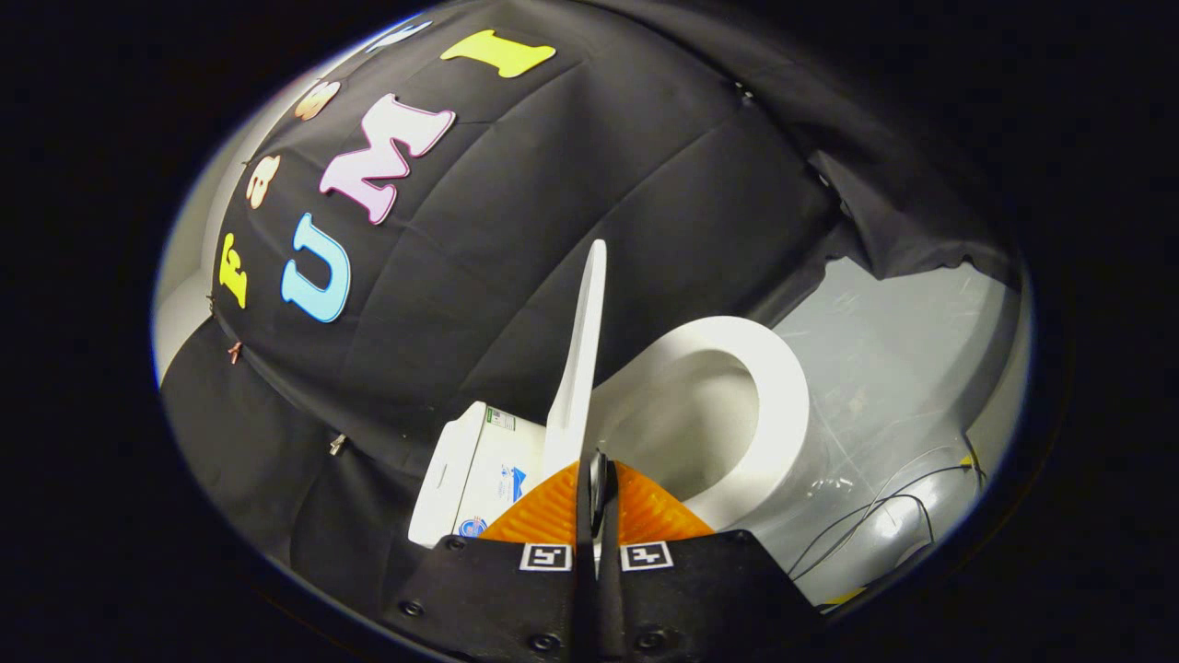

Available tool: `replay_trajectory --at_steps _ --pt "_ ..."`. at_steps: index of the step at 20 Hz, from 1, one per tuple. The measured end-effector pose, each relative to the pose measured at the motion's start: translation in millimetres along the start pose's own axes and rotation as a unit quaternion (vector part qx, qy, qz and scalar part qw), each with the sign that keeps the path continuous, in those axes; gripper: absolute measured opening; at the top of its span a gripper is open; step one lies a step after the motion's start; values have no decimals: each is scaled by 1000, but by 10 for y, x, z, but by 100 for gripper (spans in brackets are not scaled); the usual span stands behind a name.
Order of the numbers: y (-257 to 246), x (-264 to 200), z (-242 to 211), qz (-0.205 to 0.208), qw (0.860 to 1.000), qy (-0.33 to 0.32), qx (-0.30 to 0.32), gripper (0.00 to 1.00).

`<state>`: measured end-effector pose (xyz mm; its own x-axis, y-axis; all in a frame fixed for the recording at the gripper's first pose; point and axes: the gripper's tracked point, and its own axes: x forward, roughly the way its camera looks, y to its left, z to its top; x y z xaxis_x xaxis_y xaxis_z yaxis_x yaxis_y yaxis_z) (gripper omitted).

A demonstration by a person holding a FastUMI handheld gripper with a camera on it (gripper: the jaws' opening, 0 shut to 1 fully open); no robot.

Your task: Open the toilet lid.

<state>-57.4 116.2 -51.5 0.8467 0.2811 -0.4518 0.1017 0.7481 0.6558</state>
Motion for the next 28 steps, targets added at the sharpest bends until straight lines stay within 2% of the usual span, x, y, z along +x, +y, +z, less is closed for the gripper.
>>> replay_trajectory --at_steps 4,10,15,19,24,28 --pt "305 -29 12 -4 1000 -5 -29 5" --pt "696 -45 0 -31 994 -8 -101 5" --pt "989 -73 -69 -47 990 -9 -135 5" --pt "1233 -77 -110 -63 983 -20 -169 5" --pt "1576 -72 -166 -92 969 -42 -225 5" --pt "1860 -26 -265 -109 962 -52 -244 5"
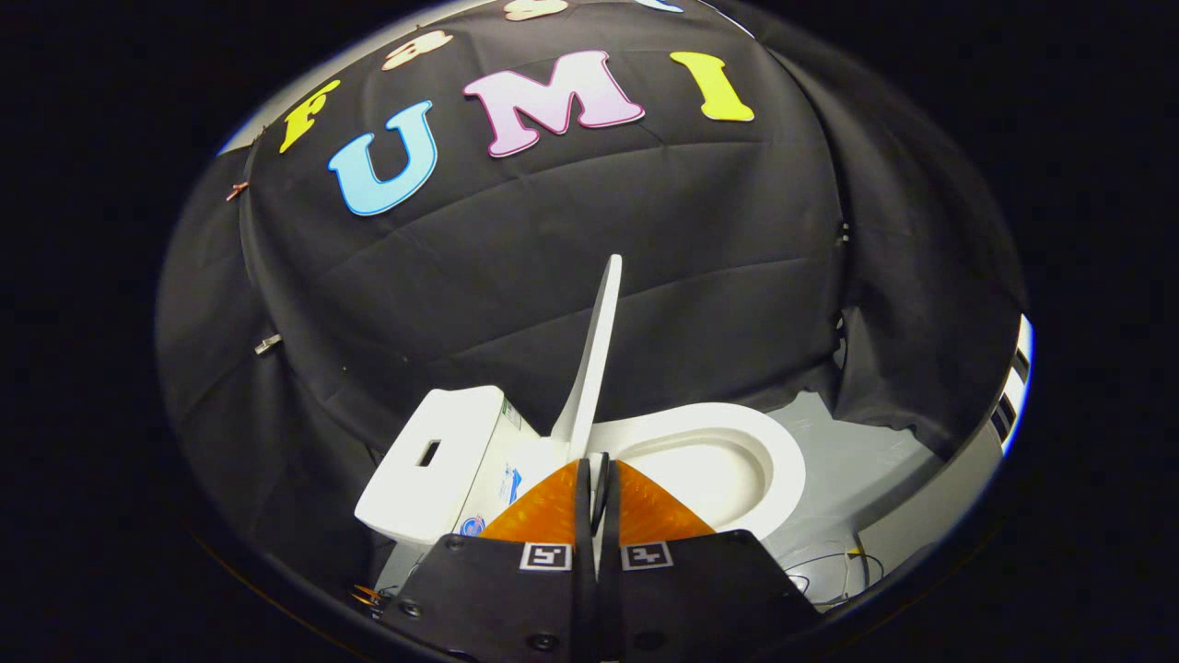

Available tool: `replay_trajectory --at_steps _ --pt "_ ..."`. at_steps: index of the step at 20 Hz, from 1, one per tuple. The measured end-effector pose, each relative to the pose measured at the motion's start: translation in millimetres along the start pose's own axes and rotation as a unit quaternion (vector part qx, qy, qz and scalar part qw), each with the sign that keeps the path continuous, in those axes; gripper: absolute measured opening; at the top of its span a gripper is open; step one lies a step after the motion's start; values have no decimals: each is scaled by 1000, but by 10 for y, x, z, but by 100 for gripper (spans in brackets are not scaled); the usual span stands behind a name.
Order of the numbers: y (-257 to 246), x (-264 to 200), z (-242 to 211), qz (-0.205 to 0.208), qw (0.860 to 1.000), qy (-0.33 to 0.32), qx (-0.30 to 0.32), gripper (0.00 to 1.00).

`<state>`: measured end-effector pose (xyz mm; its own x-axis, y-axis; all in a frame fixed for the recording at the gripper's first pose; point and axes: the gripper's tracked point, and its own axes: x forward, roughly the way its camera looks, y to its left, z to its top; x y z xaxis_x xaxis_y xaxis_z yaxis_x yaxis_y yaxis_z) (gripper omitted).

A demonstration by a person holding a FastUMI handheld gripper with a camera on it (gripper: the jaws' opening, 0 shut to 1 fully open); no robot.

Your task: Open the toilet lid.

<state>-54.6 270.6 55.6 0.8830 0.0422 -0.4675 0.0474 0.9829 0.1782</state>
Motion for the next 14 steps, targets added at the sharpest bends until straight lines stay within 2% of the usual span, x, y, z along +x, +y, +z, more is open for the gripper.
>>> replay_trajectory --at_steps 14 --pt "1027 -53 26 -34 996 -34 -73 5"
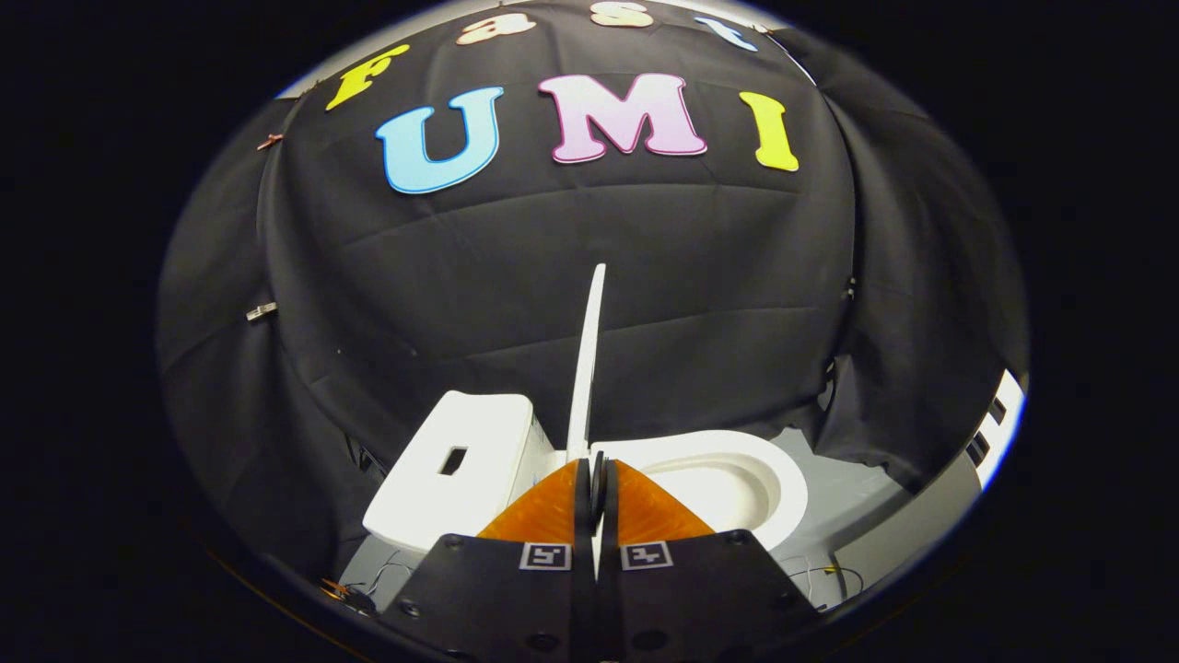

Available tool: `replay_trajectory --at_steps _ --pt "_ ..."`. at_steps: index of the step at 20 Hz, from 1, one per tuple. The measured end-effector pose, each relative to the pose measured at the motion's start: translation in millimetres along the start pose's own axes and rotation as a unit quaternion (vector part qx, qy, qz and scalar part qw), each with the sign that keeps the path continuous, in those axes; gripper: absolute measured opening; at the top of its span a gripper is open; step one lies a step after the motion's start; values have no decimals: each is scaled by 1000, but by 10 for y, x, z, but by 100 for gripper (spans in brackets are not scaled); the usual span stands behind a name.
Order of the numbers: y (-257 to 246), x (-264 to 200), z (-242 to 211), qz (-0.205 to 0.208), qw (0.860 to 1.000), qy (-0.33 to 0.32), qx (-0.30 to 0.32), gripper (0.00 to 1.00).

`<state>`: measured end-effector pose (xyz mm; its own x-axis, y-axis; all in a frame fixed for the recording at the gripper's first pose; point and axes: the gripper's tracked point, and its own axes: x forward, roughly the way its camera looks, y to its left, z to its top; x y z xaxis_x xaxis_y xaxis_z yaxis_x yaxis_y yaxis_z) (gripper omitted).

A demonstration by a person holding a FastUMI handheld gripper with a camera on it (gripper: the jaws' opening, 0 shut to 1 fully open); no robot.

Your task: Open the toilet lid.

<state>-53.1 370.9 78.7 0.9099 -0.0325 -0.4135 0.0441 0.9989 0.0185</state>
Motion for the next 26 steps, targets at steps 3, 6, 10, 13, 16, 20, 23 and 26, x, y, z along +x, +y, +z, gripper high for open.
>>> replay_trajectory --at_steps 3,6,10,13,16,20,23,26 --pt "187 -4 12 -5 1000 -5 -18 5" --pt "376 -12 4 -5 999 -13 -33 5" --pt "615 0 -15 -21 998 -21 -61 5" --pt "828 3 -31 -19 997 -26 -68 6" --pt "992 20 -65 -18 996 -32 -85 6" --pt "1197 39 -147 -25 994 -30 -98 7" --pt "1361 52 -198 -27 993 -29 -111 7" --pt "1427 52 -223 -37 992 -29 -117 8"
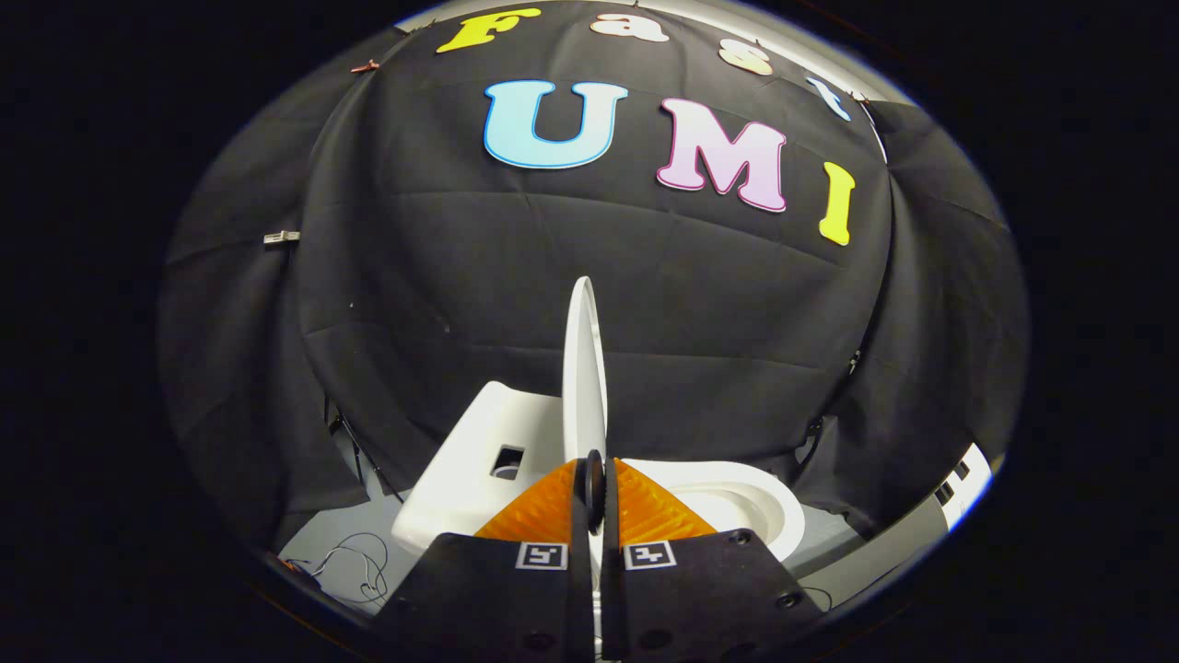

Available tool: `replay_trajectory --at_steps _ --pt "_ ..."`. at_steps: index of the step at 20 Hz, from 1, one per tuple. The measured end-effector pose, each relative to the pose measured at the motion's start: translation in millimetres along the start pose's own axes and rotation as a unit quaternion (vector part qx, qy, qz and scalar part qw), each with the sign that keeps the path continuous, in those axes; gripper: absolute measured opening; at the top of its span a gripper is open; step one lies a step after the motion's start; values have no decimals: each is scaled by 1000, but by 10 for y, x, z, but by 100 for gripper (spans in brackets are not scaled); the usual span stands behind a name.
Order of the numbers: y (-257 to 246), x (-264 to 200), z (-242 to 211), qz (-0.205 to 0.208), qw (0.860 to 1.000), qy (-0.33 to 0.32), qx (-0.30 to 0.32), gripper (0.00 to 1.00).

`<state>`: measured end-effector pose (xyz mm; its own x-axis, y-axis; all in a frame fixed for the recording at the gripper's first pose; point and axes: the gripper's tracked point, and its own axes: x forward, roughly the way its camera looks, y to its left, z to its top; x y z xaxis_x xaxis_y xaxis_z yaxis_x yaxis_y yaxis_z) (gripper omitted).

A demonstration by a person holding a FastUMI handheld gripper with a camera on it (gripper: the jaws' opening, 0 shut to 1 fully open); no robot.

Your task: Open the toilet lid.

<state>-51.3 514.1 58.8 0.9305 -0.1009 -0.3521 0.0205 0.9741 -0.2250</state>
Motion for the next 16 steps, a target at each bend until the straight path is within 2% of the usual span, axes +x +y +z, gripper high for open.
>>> replay_trajectory --at_steps 7,10,13,16 --pt "192 -2 -12 11 1000 0 -4 10" --pt "202 7 24 17 1000 -5 0 19" --pt "180 -19 134 16 1000 -19 -9 24" --pt "265 -22 57 37 999 -7 -9 65"
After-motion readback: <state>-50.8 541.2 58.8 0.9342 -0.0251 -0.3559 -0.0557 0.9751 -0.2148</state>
